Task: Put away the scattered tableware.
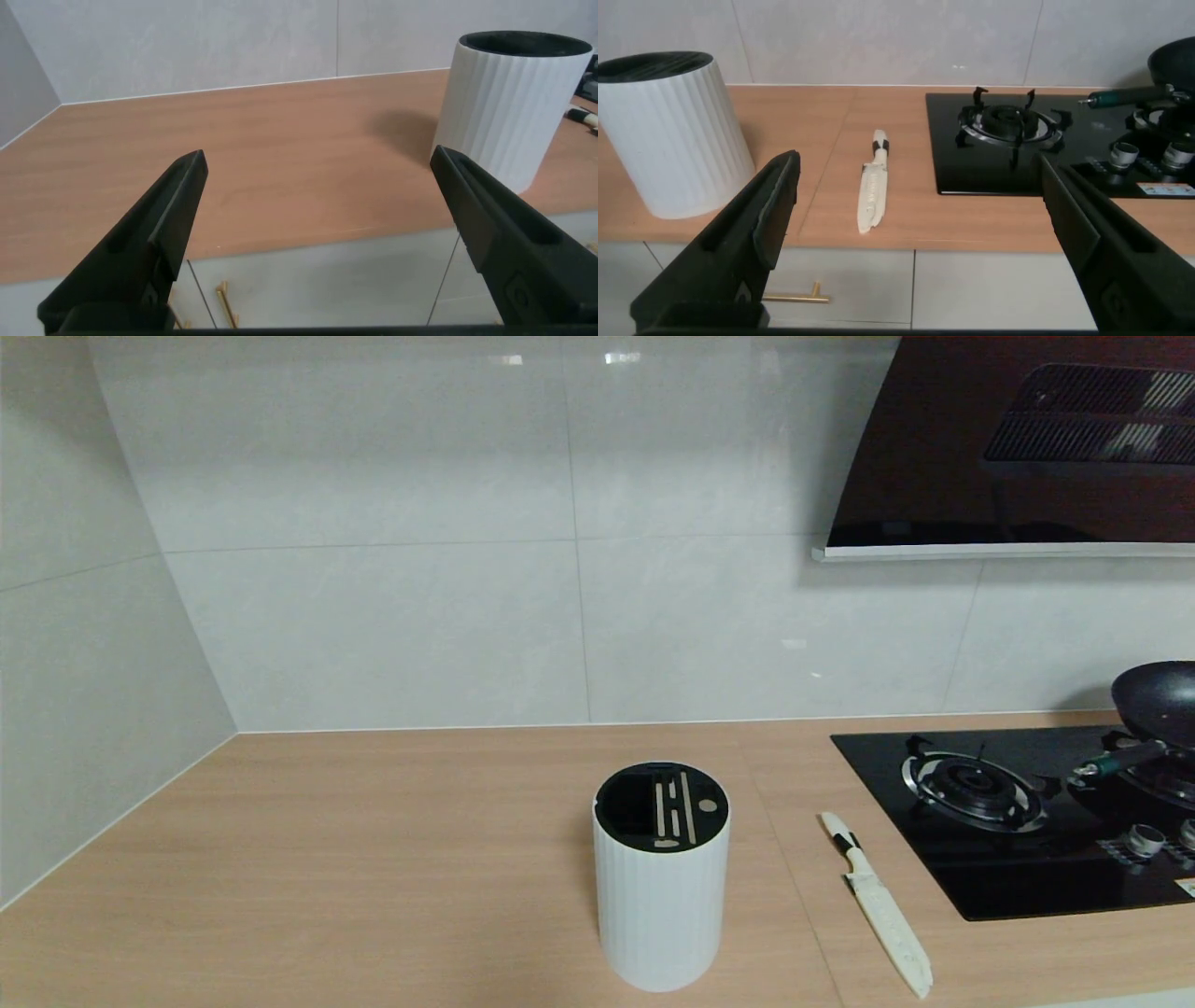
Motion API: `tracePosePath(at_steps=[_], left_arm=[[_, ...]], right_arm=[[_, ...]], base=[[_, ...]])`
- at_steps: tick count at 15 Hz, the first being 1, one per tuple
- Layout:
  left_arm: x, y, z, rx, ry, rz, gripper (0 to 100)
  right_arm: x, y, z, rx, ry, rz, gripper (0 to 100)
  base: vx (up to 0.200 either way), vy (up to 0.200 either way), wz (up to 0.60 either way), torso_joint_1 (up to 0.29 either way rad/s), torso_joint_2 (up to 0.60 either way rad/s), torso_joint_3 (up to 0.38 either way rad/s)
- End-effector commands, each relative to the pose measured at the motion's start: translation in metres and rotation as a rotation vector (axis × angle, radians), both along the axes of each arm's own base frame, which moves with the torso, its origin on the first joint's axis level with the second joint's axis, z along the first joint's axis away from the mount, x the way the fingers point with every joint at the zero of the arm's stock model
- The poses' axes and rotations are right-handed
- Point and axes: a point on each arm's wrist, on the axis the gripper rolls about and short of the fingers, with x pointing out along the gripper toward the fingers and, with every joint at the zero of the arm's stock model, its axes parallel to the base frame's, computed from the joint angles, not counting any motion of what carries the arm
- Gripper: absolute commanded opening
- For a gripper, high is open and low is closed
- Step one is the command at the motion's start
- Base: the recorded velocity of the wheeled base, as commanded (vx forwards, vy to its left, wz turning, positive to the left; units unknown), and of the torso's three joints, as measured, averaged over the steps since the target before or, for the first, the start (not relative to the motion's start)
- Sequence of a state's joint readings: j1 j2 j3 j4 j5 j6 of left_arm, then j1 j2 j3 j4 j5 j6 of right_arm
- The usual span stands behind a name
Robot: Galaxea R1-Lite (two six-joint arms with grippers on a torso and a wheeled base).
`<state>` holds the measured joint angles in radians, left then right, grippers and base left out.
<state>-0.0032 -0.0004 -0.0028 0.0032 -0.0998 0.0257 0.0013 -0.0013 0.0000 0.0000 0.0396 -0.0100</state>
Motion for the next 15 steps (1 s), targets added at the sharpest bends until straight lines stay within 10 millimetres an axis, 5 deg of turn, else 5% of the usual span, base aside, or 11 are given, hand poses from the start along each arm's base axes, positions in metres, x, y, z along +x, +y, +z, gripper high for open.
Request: tracePosePath(at_steps=[1, 3, 7, 9, 11, 15], left_arm=[[0.000, 0.000, 0.000, 0.000, 0.000, 0.000, 100], [0.000, 0.000, 0.000, 0.000, 0.000, 0.000, 100], [0.000, 0.000, 0.000, 0.000, 0.000, 0.000, 100], [0.000, 0.000, 0.000, 0.000, 0.000, 0.000, 100], [0.000, 0.000, 0.000, 0.000, 0.000, 0.000, 100], [0.000, 0.000, 0.000, 0.000, 0.000, 0.000, 100]], right_arm=[[0.000, 0.000, 0.003, 0.004, -0.014, -0.002, 100], [-0.010, 0.000, 0.047, 0.072, -0.152, 0.045, 100], [0.018, 0.002, 0.063, 0.074, 0.085, 0.202, 100], [0.077, 0.009, 0.090, 0.073, 0.355, 0.233, 100], [0.126, 0.014, 0.095, 0.076, 0.529, 0.227, 100], [0.218, 0.024, 0.074, 0.077, 0.722, 0.211, 100]], base=[[0.000, 0.000, 0.00, 0.000, 0.00, 0.000], [0.000, 0.000, 0.00, 0.000, 0.00, 0.000], [0.000, 0.000, 0.00, 0.000, 0.00, 0.000], [0.000, 0.000, 0.00, 0.000, 0.00, 0.000], [0.000, 0.000, 0.00, 0.000, 0.00, 0.000], [0.000, 0.000, 0.00, 0.000, 0.00, 0.000]])
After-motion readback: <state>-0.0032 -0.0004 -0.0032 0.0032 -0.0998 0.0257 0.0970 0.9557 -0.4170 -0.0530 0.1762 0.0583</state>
